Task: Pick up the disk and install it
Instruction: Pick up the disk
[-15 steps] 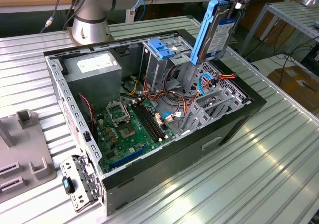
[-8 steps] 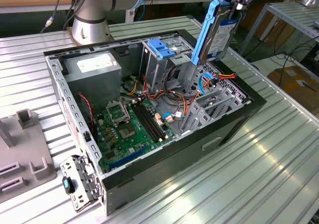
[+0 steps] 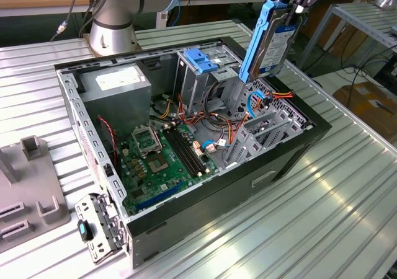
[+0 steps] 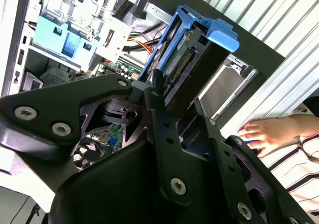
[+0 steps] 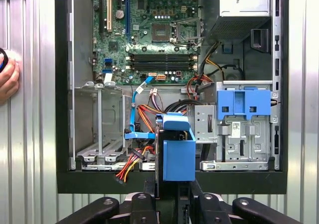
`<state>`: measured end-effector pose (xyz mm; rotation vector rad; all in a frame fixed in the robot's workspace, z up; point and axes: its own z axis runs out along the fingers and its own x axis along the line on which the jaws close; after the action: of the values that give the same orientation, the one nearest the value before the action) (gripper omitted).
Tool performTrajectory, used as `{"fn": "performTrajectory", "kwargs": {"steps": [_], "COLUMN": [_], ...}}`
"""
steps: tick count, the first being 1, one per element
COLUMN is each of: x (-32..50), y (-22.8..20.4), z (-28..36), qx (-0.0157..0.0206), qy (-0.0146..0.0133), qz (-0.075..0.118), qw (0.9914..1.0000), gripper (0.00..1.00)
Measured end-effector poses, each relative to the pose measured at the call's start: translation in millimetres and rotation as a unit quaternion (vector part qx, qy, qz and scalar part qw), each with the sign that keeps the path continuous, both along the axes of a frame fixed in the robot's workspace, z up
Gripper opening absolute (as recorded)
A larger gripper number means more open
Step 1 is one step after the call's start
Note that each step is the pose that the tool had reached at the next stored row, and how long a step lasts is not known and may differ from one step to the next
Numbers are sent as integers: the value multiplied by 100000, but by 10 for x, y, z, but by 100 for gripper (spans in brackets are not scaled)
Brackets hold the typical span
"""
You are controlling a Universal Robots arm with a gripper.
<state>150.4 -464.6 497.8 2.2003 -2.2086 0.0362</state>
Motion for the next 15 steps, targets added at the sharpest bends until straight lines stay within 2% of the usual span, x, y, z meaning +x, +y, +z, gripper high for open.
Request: {"fn": "performTrajectory", "kwargs": {"steps": [5, 8, 12, 15], "x": [0, 0, 0, 0], "y": [-6, -27, -86, -164], "z": [0, 0, 0, 0], "qx": [-3, -4, 0, -1], "qy": [0, 0, 1, 1], "qz": [7, -2, -1, 1], "qw": [100000, 100000, 100000, 100000], "gripper": [35, 35, 35, 35]}}
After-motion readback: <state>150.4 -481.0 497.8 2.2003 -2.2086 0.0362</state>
